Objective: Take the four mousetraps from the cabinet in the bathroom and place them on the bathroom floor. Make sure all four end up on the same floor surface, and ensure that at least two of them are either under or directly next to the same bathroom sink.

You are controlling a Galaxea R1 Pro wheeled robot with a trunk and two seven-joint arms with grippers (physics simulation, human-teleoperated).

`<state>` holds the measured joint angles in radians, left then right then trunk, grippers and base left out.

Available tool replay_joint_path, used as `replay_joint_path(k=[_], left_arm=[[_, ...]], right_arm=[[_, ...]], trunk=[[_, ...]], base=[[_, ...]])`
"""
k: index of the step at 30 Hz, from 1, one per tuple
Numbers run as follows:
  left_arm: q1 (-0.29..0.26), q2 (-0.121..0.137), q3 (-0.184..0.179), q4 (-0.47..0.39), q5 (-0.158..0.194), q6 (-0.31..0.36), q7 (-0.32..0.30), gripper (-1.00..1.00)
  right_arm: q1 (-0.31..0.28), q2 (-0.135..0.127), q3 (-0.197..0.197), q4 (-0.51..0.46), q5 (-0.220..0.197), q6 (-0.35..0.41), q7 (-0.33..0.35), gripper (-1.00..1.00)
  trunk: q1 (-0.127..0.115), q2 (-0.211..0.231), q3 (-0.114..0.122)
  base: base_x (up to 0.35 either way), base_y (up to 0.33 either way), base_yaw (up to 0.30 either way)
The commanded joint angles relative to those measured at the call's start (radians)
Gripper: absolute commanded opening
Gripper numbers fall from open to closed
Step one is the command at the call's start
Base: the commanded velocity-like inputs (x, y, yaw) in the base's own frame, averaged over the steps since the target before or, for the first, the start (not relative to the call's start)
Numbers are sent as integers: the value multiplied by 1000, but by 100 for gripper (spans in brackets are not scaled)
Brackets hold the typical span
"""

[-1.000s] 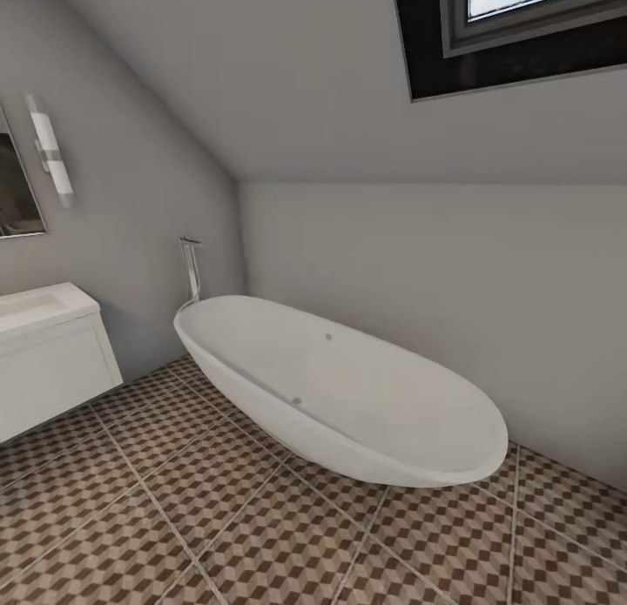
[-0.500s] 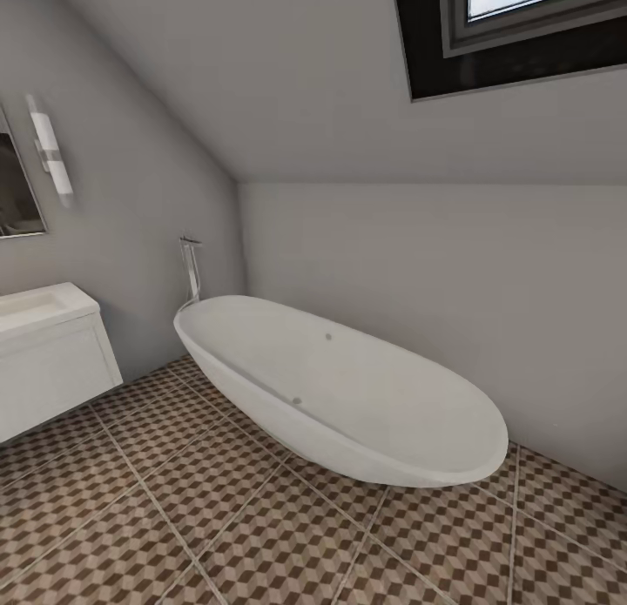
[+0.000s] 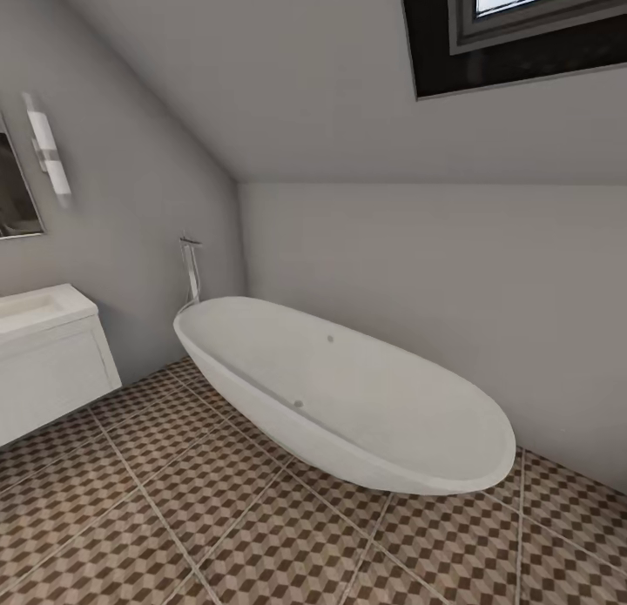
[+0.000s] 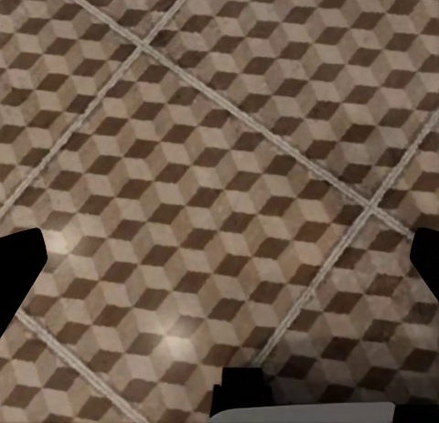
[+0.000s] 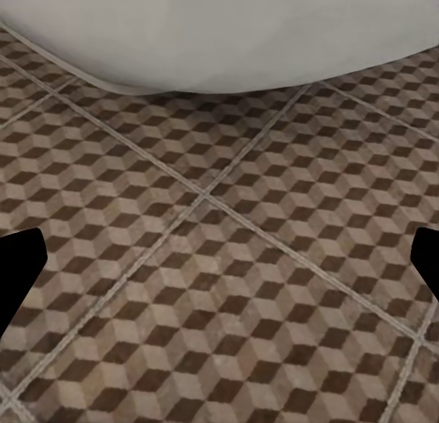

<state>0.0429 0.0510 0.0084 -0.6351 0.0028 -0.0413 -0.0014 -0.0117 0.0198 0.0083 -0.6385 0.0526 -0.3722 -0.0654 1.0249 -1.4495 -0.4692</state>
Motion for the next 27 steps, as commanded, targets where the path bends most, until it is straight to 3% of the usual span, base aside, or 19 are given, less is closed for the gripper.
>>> replay_joint_path(k=[1,27], left_arm=[[0,0,1,-1,0,-2,0,100],[1,-1,1,1,0,-2,0,100]], right_arm=[[-1,0,1,1,6,-2,-7,100],[-1,3,2,3,6,-2,-7,100]], trunk=[[0,0,-1],[0,0,-1]], base=[[11,3,0],[1,0,0]])
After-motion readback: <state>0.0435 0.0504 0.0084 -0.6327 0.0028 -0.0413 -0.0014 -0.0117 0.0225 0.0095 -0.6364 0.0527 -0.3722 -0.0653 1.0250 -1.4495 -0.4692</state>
